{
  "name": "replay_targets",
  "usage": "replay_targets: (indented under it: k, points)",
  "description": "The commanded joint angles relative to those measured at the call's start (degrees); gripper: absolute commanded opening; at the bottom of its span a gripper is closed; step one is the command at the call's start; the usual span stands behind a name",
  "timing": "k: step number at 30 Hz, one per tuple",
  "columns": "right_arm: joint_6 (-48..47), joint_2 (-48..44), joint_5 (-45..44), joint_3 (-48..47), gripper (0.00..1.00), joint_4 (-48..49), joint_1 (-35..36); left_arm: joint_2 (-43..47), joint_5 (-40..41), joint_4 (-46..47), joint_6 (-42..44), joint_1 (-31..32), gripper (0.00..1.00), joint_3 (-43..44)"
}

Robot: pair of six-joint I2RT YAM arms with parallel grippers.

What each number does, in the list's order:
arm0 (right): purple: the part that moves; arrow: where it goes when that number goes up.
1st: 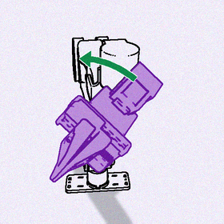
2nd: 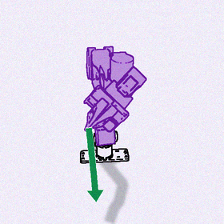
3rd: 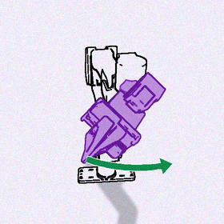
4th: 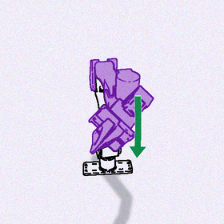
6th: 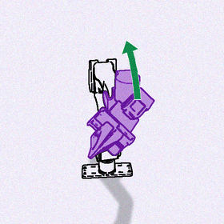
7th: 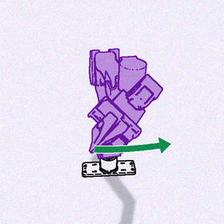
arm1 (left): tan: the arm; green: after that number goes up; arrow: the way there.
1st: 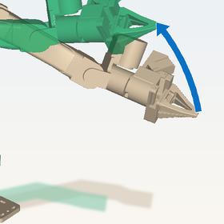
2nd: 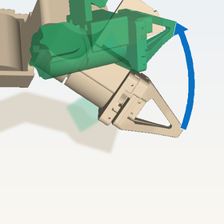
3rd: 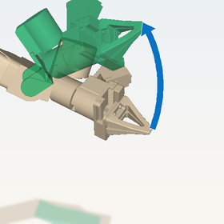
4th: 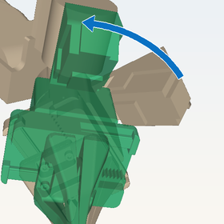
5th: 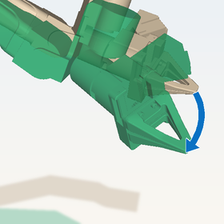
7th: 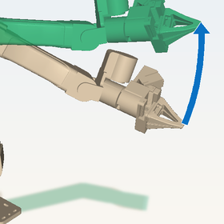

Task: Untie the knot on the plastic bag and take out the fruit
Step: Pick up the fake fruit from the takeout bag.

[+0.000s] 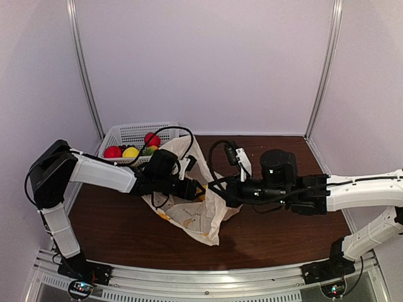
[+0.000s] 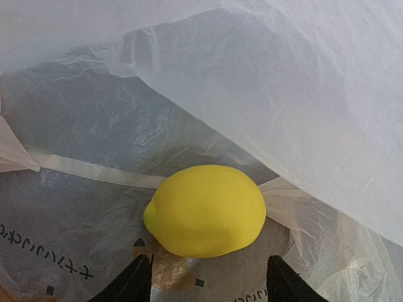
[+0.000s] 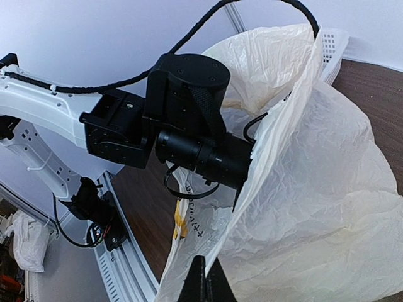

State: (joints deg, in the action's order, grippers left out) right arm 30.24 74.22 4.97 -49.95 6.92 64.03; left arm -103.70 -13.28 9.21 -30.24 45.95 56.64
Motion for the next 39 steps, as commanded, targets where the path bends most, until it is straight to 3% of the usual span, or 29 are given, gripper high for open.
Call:
replay_targets:
  k: [1,6,13,14,18,23,28,35,39]
  points:
    - [0.1,0.7,1.4,0.6,0.00,1.5,0.5,-1.5,-1.4,4.0,1.5,-0.4,0.67,2.3]
    - [0.2,0.8,1.4,0.8,0.00,1.9,0.5,-3.2,-0.6,3.4,2.4,-0.4,0.77,3.4]
    - [1.8,0.1,-6.4,0.8,0.00,-2.6,0.5,-3.0,-1.9,6.9,2.8,-0.4,0.76,1.1]
    - [1.8,-0.2,-6.9,1.0,0.03,-3.0,0.5,-2.8,-1.7,7.2,2.8,-0.5,0.75,0.6]
    - [1.9,-3.0,-11.2,1.0,0.28,-6.3,0.5,-1.4,-1.3,8.4,2.7,-0.4,0.74,-1.9]
    - [0.8,-4.3,-22.0,-4.8,0.73,-19.6,0.3,0.6,-1.4,10.5,1.5,-0.2,0.73,-5.3]
    - [-3.8,-2.0,-21.2,-10.5,0.99,-22.2,0.8,1.4,-1.0,10.7,1.3,0.4,0.73,-5.7]
    - [-7.6,7.0,-18.8,-21.1,0.99,-25.4,1.7,1.6,-0.3,10.5,1.5,0.7,0.73,-5.3]
    - [-7.3,14.0,-22.9,-26.1,0.99,-30.3,1.6,1.6,0.3,10.2,1.6,0.8,0.73,-5.2]
